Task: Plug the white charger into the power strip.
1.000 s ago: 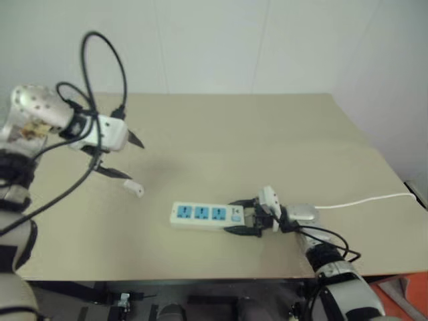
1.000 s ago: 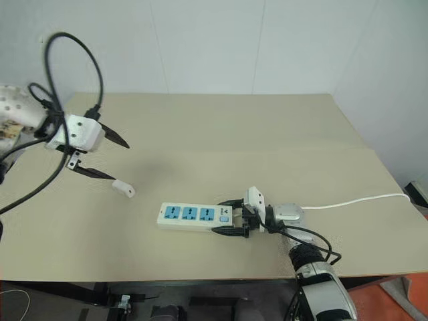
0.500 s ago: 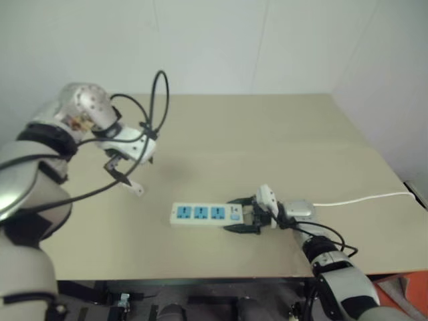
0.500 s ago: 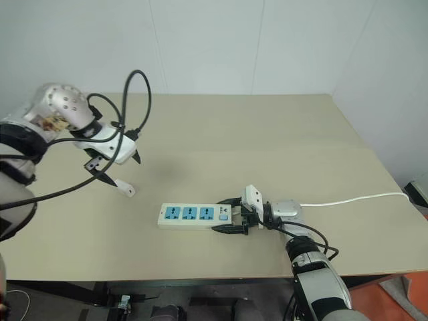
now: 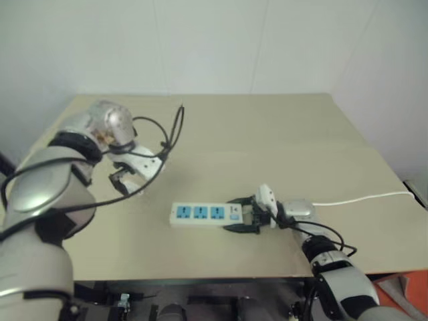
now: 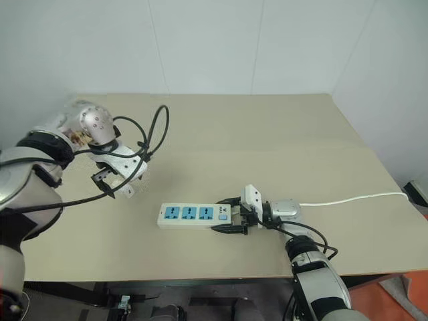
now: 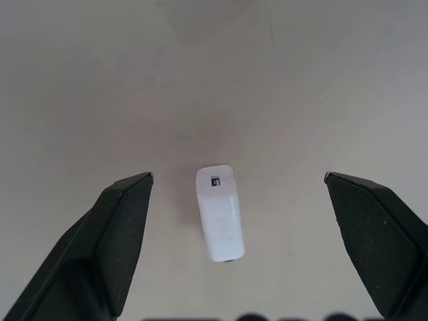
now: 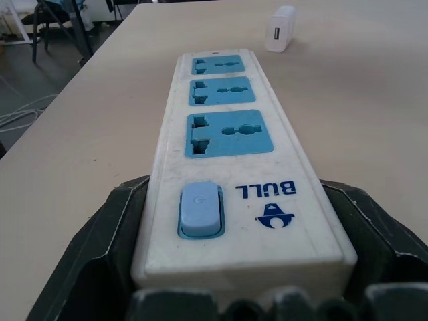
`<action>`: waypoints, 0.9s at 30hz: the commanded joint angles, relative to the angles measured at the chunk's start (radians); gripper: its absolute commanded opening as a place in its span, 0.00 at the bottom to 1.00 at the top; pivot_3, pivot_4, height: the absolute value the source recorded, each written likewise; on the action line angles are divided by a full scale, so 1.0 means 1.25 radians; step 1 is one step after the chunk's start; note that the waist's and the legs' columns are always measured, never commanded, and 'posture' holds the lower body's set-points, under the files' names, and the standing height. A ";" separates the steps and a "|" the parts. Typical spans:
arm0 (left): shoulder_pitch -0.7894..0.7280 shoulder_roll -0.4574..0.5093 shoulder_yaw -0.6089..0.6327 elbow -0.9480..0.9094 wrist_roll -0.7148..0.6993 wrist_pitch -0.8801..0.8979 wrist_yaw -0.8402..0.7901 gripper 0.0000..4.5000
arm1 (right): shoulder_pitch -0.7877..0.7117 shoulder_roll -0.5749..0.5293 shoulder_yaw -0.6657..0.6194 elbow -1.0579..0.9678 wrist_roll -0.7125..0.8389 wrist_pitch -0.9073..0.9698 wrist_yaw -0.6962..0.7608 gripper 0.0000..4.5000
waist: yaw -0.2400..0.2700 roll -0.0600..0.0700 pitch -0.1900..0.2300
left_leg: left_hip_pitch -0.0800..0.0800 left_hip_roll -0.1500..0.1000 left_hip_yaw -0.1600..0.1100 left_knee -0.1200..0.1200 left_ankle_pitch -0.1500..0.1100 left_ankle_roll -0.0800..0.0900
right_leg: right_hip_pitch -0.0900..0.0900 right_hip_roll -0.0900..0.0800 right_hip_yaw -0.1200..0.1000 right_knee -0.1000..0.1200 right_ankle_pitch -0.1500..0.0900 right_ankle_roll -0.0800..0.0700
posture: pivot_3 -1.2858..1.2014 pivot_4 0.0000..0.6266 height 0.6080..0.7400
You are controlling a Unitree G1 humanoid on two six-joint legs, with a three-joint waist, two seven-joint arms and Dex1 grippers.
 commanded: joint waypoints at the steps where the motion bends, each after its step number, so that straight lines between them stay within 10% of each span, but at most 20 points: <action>1: 0.009 0.005 0.048 0.021 0.071 -0.023 -0.003 1.00 | 0.009 0.002 0.000 -0.009 -0.016 0.018 -0.027 0.76 | -0.001 0.000 0.000 | 0.000 0.000 0.000 0.000 0.000 0.000 | 0.000 0.000 0.000 0.000 0.000 0.000 | 0.52 0.24 1.00; 27: 0.100 -0.063 0.252 0.053 0.426 0.025 0.284 1.00 | 0.066 0.005 -0.002 -0.118 0.000 0.076 -0.064 0.76 | 0.000 0.000 0.000 | 0.000 0.000 0.000 0.000 0.000 0.000 | 0.000 0.000 0.000 0.000 0.002 -0.003 | 0.52 0.24 1.00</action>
